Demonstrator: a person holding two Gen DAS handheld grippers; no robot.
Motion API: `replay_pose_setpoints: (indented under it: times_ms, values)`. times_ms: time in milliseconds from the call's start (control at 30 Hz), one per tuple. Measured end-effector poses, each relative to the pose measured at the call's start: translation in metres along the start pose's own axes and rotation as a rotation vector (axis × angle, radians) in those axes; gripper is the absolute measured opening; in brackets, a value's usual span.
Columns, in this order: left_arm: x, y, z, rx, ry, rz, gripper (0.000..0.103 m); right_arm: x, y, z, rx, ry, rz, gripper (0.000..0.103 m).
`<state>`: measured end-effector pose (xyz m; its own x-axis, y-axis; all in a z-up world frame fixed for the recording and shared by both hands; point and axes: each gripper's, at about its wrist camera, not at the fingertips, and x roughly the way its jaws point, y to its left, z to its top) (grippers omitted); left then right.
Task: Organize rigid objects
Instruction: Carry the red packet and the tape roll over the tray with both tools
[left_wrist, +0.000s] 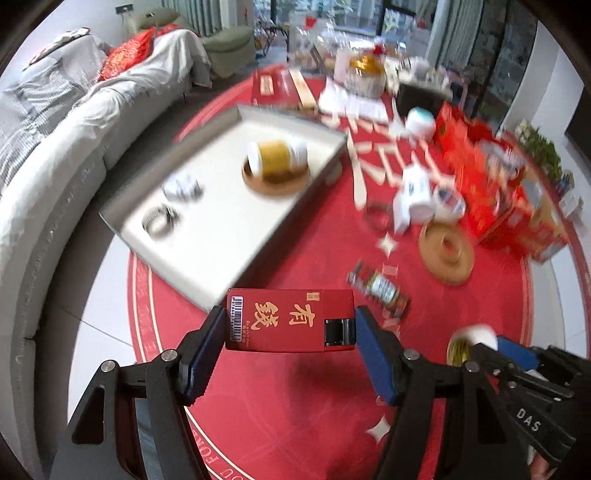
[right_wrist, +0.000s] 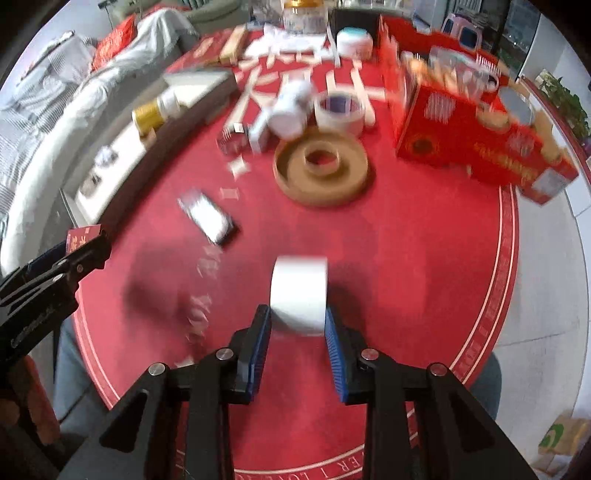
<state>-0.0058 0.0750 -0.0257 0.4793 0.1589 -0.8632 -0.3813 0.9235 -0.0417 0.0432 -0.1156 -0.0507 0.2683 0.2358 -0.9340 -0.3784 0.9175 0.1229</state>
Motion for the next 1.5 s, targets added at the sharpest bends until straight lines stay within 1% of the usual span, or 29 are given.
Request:
replay_pose_setpoints:
  times_ms: [100,233,367,600,667,767,867,1000,1133,1300,1400,1500]
  values:
    - [-0.015,0.007,0.021,-0.04,-0.03,-0.032,0.073,-0.015,0.01,0.02,-0.005,-0.04,0.028,0.032]
    - [-0.039,0.013,0.047,-0.045,-0.101,-0.027,0.073,-0.034,0.027,0.047,-0.032,-0.099,0.056,0.032]
    - [-0.05,0.022,0.068,-0.063,-0.135,-0.037,0.073,-0.045,0.049,0.07,-0.056,-0.137,0.091,0.032]
    - [-0.06,0.059,0.1,-0.141,-0.195,0.006,0.073,-0.07,0.082,0.12,-0.121,-0.23,0.098,0.032]
    - [-0.058,0.073,0.107,-0.166,-0.2,0.032,0.073,-0.074,0.092,0.135,-0.127,-0.245,0.118,0.032]
    - [-0.048,0.093,0.112,-0.21,-0.188,0.056,0.073,-0.074,0.107,0.156,-0.129,-0.255,0.151,0.032]
    - [-0.035,0.11,0.113,-0.246,-0.165,0.09,0.073,-0.067,0.127,0.172,-0.14,-0.244,0.188,0.032]
    - [-0.012,0.118,0.11,-0.242,-0.13,0.123,0.073,-0.039,0.153,0.181,-0.16,-0.188,0.215,0.032]
    - [0.015,0.125,0.103,-0.257,-0.071,0.138,0.072,0.0,0.169,0.176,-0.162,-0.098,0.233,0.032]
    - [0.045,0.131,0.095,-0.267,-0.01,0.155,0.072,0.04,0.177,0.164,-0.161,0.003,0.243,0.032]
    - [0.056,0.133,0.094,-0.26,0.012,0.169,0.072,0.056,0.178,0.161,-0.159,0.033,0.239,0.032]
    - [0.064,0.133,0.096,-0.245,0.019,0.183,0.072,0.062,0.181,0.161,-0.168,0.04,0.233,0.032]
